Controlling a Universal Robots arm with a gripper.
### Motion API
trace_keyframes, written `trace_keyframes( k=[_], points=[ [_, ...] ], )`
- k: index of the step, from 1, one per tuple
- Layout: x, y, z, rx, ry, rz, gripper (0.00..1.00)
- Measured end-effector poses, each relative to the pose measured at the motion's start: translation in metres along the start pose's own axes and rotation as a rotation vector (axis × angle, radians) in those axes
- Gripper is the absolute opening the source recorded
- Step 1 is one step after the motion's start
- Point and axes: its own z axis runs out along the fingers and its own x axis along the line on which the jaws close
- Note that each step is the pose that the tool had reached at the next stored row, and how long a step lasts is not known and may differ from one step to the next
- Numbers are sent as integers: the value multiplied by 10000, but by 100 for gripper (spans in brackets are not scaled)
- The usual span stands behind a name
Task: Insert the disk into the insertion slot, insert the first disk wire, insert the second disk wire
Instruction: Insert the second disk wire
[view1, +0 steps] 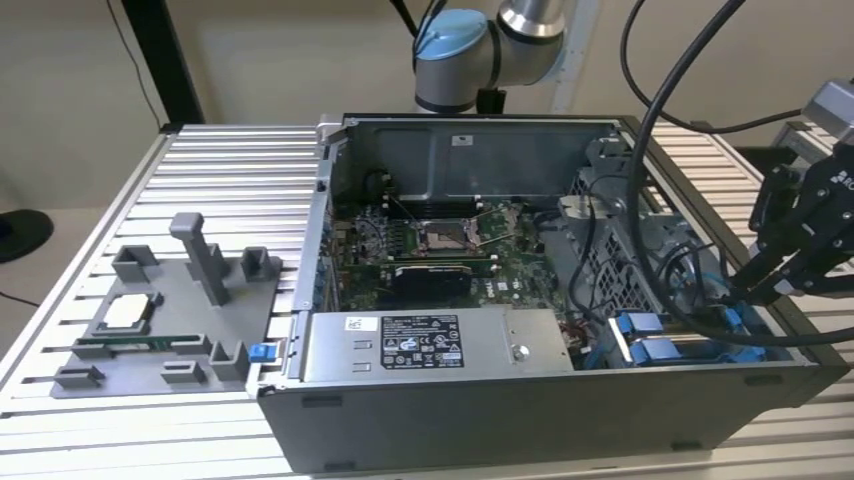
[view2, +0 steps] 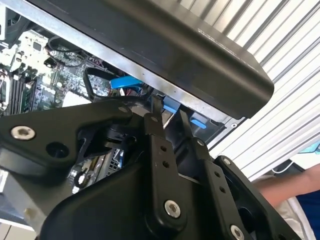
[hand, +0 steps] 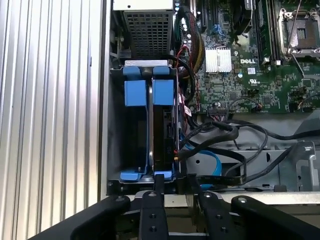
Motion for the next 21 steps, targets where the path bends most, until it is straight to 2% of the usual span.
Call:
trace_keyframes(
  k=[10,11,15,19,21],
  points=[
    [0,-3,15,-1,-21,-5,100],
    [0,-2,15,-2,-22,-5,0],
    [1,12,18,-2,-26,-4,0],
    [2,61,-68,-2,-44,-9,0],
    [2,61,-71,-3,-47,-11,0]
  ],
)
